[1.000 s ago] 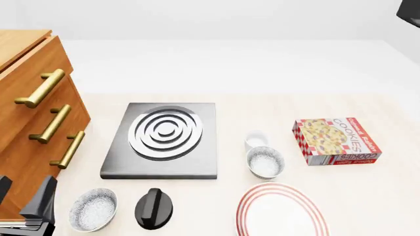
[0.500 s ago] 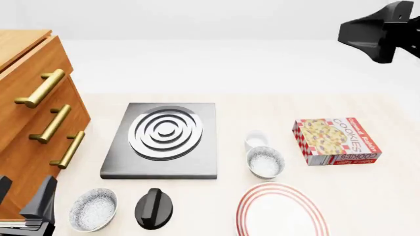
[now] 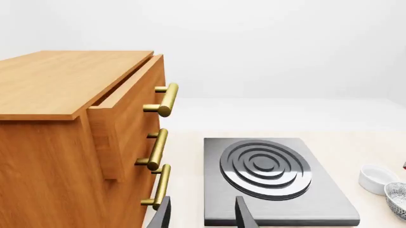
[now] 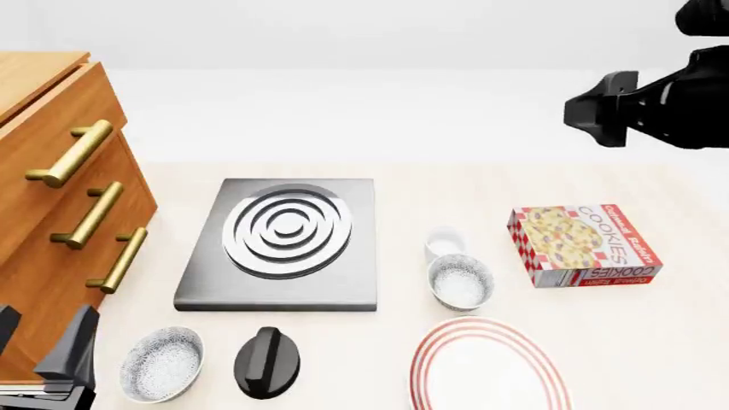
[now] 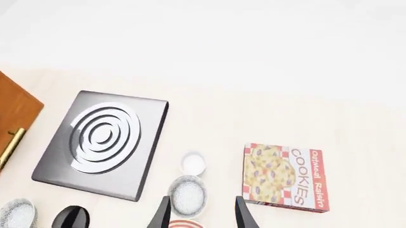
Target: Pick the akita bowl between the plate and the ramekin and place it on the plate.
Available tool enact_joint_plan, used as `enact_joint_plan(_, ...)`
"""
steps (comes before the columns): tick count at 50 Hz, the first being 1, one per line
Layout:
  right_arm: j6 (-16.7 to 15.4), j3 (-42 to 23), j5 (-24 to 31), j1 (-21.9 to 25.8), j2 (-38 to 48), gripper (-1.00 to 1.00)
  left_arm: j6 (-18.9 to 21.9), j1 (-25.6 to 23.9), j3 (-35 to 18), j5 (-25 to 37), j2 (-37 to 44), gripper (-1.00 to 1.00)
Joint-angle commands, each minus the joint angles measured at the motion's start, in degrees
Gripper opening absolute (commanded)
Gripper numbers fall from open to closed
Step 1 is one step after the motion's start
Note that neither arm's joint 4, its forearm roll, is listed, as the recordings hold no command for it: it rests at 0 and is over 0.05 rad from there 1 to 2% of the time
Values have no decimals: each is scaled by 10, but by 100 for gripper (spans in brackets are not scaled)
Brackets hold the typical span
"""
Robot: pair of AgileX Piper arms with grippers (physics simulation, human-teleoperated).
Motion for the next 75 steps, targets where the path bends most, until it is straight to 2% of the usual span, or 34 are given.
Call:
enact_joint_plan(1,-12,18,0,-30,34,100,0,0,0,0,0,100)
enact_joint_plan(3,-6,21,2,-36,39,100,0,0,0,0,0,100)
enact_joint_plan(5,-20,34,1,-63,43,100,0,0,0,0,0,100)
enact_joint_plan(6,-17,39,-1,-64,45,100,0,0,0,0,0,100)
enact_joint_plan(8,-1,51,-4,-48,69,100,0,0,0,0,0,100)
enact_joint_plan(10,-2,56,-5,-48,73,100,0,0,0,0,0,100)
enact_joint_plan(15,20,70,-21,-31,110,100,0,0,0,0,0,100)
enact_joint_plan(17,10,76,-27,-39,109,100,0,0,0,0,0,100)
enact_joint_plan(19,29,81,-26,-21,125,100,0,0,0,0,0,100)
enact_joint_plan(22,21,87,-27,-26,127,100,0,0,0,0,0,100)
enact_joint_plan(23,31,86,-28,-14,136,100,0,0,0,0,0,100)
enact_joint_plan(32,26,91,-29,-16,143,100,0,0,0,0,0,100)
enact_joint_plan(59,38,131,-71,5,189,100,0,0,0,0,0,100)
enact_joint_plan(62,10,142,-84,-31,182,100,0,0,0,0,0,100)
enact_joint_plan(64,32,140,-90,-8,202,100,0,0,0,0,0,100)
enact_joint_plan(68,46,135,-98,-5,216,100,0,0,0,0,0,100)
enact_joint_plan(71,48,129,-98,-14,215,100,0,0,0,0,0,100)
enact_joint_plan(72,36,130,-101,-26,212,100,0,0,0,0,0,100)
enact_joint_plan(75,45,121,-101,-22,224,100,0,0,0,0,0,100)
